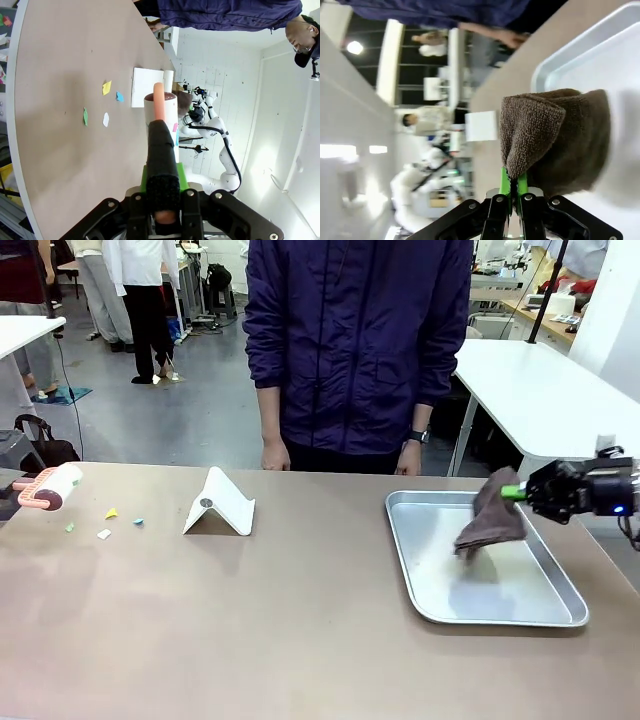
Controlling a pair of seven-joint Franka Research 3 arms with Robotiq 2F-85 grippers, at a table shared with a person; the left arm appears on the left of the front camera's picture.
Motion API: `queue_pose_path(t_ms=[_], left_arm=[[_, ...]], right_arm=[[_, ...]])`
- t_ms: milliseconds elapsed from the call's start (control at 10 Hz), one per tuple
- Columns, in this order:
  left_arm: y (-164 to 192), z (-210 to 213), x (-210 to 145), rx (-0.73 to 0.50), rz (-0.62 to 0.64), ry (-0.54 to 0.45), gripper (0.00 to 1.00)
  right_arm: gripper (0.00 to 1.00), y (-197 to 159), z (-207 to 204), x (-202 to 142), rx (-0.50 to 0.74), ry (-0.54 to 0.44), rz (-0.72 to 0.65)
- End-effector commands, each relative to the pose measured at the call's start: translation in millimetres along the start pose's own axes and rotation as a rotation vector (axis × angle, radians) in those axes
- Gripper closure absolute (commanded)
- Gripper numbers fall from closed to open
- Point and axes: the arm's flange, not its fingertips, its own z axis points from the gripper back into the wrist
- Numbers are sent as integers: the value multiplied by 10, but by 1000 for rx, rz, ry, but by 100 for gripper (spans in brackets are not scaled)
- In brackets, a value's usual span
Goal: Clean the surface of the table.
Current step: If a person points to the right, clean the right side of the table with your right hand, and if they point to the left, clean the left side with your left hand.
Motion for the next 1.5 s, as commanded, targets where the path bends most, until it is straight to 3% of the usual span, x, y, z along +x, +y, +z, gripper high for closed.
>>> queue_pose_path(t_ms=[0, 200, 500, 800, 1000, 1100, 1400], left_arm=[[-19, 1, -22, 6, -18, 12, 100], [-19, 1, -22, 6, -18, 12, 100], [-19, 1, -22, 6, -18, 12, 100], [-19, 1, -22, 6, -18, 12, 100], [-19, 1, -22, 6, -18, 12, 100], [-19, 1, -22, 6, -18, 12, 100], [-19, 1, -22, 6, -18, 12, 100]], right_arm=[[94, 92, 311, 115, 172, 42, -175], [94, 99, 607, 164, 322, 126, -276], [94, 28, 1220, 260, 506, 164, -352], [94, -69, 1600, 244, 553, 198, -396], [94, -111, 1611, 261, 543, 124, -395], [94, -117, 1594, 195, 558, 165, -379], [94, -117, 1594, 195, 558, 165, -379]])
